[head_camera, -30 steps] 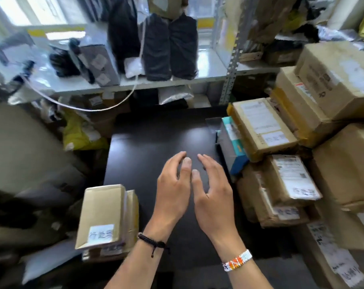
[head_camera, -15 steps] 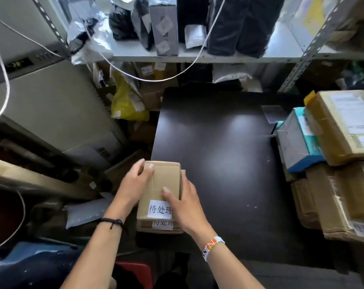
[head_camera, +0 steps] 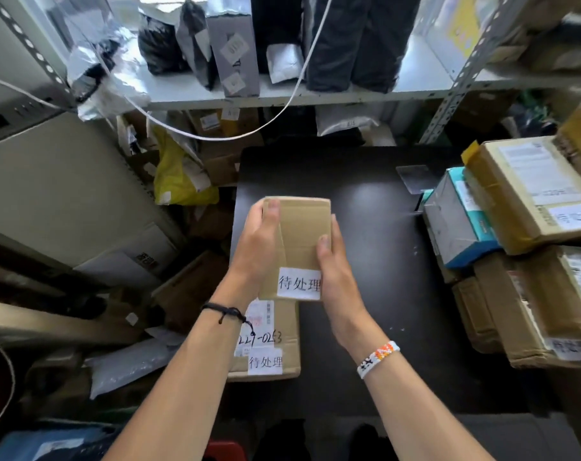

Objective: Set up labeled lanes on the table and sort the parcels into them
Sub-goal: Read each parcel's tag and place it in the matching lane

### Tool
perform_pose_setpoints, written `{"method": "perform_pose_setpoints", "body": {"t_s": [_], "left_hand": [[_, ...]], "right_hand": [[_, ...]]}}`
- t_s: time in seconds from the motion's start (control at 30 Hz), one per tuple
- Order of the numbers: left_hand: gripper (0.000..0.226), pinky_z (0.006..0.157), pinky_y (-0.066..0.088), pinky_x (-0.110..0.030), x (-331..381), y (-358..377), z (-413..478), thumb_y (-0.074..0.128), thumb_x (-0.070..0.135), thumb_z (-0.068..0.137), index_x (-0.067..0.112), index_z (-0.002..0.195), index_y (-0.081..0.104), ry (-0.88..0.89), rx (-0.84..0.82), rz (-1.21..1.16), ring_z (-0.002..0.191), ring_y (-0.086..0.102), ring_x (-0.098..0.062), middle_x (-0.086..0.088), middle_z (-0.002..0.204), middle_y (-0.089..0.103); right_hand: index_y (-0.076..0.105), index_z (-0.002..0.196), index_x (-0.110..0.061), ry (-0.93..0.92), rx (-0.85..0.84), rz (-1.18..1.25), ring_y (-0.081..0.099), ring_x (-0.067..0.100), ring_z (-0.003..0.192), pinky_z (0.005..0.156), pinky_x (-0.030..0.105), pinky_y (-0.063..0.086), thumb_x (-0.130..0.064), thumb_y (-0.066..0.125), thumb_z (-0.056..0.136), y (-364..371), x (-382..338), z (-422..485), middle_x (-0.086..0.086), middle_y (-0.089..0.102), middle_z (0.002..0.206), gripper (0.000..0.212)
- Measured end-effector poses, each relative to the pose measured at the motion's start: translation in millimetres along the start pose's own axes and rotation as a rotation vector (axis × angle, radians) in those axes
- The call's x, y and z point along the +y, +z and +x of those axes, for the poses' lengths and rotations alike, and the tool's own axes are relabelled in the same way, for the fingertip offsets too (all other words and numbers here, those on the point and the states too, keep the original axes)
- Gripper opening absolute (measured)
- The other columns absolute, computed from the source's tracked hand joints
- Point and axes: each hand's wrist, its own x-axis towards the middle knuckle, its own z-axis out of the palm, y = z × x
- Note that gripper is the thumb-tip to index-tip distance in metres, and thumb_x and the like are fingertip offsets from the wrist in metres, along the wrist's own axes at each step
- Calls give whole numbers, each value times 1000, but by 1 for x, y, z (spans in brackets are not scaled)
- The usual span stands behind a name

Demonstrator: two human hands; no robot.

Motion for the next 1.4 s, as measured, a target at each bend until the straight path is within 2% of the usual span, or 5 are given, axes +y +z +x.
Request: {"method": "perform_pose_setpoints", "body": {"t_s": [0.2, 0.33, 0.87, 1.2, 1.4], "left_hand": [[27, 94, 57, -40, 76, 56, 17, 40, 47, 110, 36, 120, 62, 228, -189, -98, 106, 68, -5, 9, 116, 70], [74, 115, 46, -52, 98, 97, 16, 57, 62, 95, 30, 159, 36, 271, -334, -146, 136, 58, -21, -1, 153, 56], [54, 93, 59, -37, 140, 230, -22, 55, 40, 102, 27, 153, 44, 344, -574, -278, 120, 70, -24, -6, 139, 67], [50, 103, 54, -60, 81, 305, -78, 60, 43, 98, 35, 147, 50, 157, -458, -396, 120, 69, -32, -6, 135, 69], [44, 82, 64, -41, 43, 349, -109, 43, 45, 110, 40, 154, 41, -1, -524, -336, 104, 77, -21, 0, 127, 73]], "right_hand": [[30, 163, -34, -206, 150, 181, 59, 19, 135, 115, 51, 47, -48, 45, 105, -57, -79, 10, 2, 53, 156, 61], [33, 162, -36, -313, 206, 221, 69, 15, 120, 96, 36, 60, -40, 44, 111, -104, -120, 2, -1, 64, 143, 53], [36, 161, -34, -459, 402, 228, 67, 17, 126, 109, 43, 54, -38, 47, 111, -222, -158, -40, -3, 64, 145, 52], [66, 137, -29, -304, 582, 230, 75, 21, 110, 95, 44, 60, -23, 56, 108, -288, -129, -89, -1, 78, 120, 32], [70, 136, -29, -193, 845, -252, 66, 7, 123, 109, 39, 53, -37, 59, 104, -327, -101, -113, -14, 72, 131, 34]]}}
